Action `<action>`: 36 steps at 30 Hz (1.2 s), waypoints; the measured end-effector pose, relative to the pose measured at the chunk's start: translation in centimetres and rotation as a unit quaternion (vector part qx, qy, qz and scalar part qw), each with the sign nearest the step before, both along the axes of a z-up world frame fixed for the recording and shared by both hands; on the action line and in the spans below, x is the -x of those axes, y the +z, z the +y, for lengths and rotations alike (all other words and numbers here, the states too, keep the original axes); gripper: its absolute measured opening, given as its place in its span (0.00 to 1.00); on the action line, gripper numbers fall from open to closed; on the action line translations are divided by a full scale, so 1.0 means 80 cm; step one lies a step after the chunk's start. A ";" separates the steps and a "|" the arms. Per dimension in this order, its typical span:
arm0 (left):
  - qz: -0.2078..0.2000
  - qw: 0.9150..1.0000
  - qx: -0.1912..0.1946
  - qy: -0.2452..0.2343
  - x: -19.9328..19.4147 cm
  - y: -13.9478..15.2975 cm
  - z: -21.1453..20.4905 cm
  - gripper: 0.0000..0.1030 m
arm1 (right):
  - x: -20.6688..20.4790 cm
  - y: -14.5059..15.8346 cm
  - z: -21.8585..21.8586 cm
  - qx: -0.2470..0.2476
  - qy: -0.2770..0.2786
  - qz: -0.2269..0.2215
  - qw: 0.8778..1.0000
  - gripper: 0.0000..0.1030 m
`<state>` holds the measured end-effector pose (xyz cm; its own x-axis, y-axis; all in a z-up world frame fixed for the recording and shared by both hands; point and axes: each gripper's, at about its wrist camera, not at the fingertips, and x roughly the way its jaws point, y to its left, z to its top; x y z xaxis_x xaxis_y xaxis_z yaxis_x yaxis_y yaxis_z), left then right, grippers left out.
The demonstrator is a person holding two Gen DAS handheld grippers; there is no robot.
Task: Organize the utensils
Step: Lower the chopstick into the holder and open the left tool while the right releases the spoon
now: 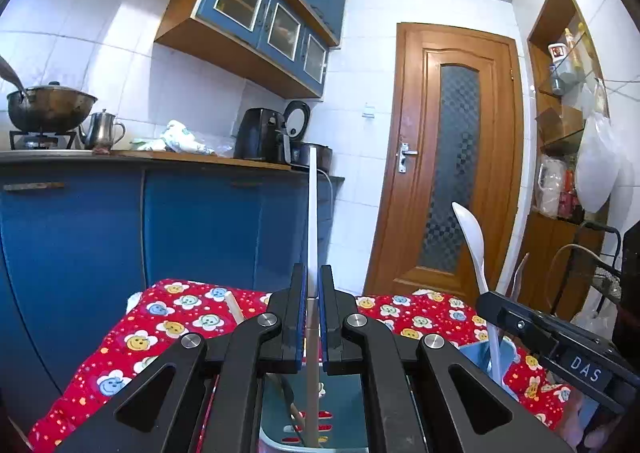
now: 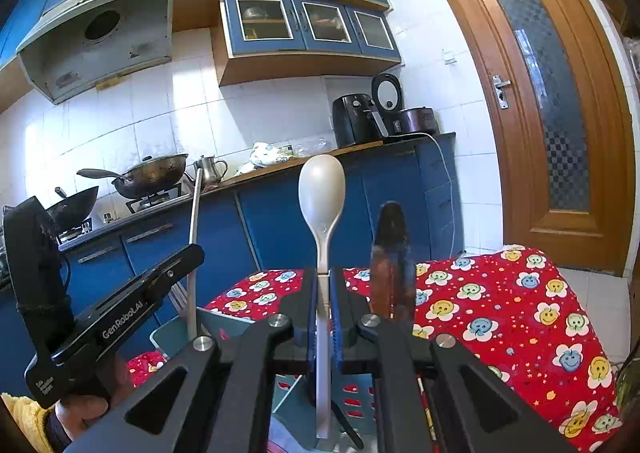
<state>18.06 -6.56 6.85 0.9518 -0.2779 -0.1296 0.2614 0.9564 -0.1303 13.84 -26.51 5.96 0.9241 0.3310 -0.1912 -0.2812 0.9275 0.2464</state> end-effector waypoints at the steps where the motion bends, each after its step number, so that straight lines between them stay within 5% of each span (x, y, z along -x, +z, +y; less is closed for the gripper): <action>1: 0.000 1.000 -0.001 0.000 0.001 -0.001 -0.001 0.05 | -0.001 -0.001 -0.001 -0.001 -0.001 0.001 1.000 0.08; 26: 0.067 0.997 -0.027 -0.018 0.005 -0.022 -0.009 0.05 | -0.003 -0.018 0.002 0.023 -0.007 0.049 0.999 0.08; 30: 0.083 0.996 -0.021 -0.024 0.008 -0.018 -0.008 0.21 | 0.000 -0.017 0.004 0.031 -0.008 0.068 0.997 0.09; 36: 0.096 0.994 -0.026 -0.035 0.024 -0.010 -0.006 0.33 | 0.012 -0.017 -0.002 0.008 -0.008 0.078 0.997 0.27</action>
